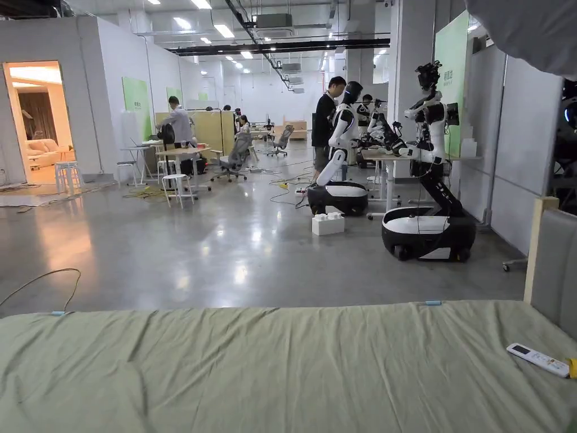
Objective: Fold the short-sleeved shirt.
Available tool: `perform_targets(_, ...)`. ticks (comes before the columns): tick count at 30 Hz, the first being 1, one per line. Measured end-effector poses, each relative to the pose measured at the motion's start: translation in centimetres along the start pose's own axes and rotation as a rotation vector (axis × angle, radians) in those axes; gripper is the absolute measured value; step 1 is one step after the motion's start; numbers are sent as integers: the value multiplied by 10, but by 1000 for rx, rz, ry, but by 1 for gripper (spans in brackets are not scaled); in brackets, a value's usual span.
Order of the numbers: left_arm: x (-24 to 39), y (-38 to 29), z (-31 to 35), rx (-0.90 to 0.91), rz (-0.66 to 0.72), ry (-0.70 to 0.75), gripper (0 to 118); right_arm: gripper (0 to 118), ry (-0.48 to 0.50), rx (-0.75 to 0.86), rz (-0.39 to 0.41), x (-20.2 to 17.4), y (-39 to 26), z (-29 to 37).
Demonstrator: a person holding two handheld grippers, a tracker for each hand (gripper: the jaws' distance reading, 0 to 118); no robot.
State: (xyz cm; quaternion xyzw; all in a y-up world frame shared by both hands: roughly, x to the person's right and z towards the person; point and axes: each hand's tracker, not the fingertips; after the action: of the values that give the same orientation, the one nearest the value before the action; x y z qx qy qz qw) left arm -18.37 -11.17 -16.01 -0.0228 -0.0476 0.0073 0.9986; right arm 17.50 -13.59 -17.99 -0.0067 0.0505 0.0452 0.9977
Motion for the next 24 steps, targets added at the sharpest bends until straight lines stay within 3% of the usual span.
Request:
perform_targets(6,8,4,0,10,-60,-4,0,2,16,12,-4,-1,1,0)
perform_targets(12,4,3,-1,4,-34,2,0,2,18,-2,-78,7,1,2)
perform_targets(24,2,1,-3,-11,-23,1,0,2,13,-1,-83,10,2,4)
